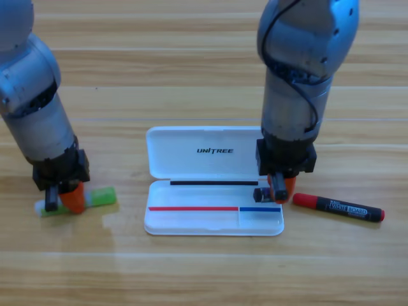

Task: Clean up eraser and pencils

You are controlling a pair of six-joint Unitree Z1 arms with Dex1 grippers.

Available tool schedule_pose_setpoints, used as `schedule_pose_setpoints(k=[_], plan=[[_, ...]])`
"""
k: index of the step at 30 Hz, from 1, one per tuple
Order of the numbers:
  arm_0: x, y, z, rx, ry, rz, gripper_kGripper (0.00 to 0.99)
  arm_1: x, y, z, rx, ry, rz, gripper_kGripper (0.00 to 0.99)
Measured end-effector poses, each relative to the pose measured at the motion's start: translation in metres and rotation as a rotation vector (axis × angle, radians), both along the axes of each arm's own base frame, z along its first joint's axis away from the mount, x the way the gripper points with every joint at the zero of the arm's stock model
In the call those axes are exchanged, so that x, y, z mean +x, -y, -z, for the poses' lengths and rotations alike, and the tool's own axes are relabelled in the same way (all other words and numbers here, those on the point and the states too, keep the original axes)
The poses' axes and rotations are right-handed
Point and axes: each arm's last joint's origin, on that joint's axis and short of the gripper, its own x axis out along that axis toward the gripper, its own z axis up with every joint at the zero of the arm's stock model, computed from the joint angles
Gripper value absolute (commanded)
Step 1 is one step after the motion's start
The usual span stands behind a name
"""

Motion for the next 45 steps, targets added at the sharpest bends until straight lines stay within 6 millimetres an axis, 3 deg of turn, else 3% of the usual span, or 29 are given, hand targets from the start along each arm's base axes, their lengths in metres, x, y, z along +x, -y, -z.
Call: schedule_pose_setpoints(k=[6, 13, 18, 23, 33, 36, 39, 43, 45], plan=[[-0.004, -0.003, -0.018, 0.01, -0.015, 0.01, 0.0, -0.003, -0.007, -0.001, 0.007, 0.006, -0.015, 0.0], [-0.012, -0.007, -0.085, -0.033, 0.059, 0.017, 0.0, -0.006, -0.009, 0.001, 0.0, 0.0, -0.022, 0.0], [-0.013, -0.008, -0.115, -0.044, 0.075, 0.029, 0.0, -0.004, -0.012, 0.012, -0.018, -0.014, -0.023, 0.0], [-0.013, -0.007, -0.127, -0.042, 0.073, 0.039, 0.0, -0.003, -0.015, 0.021, -0.035, -0.026, -0.024, 0.0], [-0.014, -0.005, -0.128, -0.051, 0.068, 0.044, 0.0, -0.003, -0.015, 0.021, -0.034, -0.026, -0.024, 0.006], [-0.014, -0.005, -0.128, -0.051, 0.068, 0.044, 0.0, -0.003, -0.015, 0.02, -0.03, -0.025, -0.024, 0.103], [-0.014, -0.005, -0.128, -0.051, 0.068, 0.044, 0.0, -0.003, -0.016, 0.019, -0.026, -0.022, -0.025, 0.41], [-0.014, -0.005, -0.128, -0.051, 0.068, 0.045, 0.0, -0.003, -0.016, 0.019, -0.024, -0.021, -0.025, 0.703], [-0.014, -0.005, -0.128, -0.053, 0.067, 0.045, 0.0, -0.003, -0.016, 0.019, -0.024, -0.021, -0.025, 0.753]])
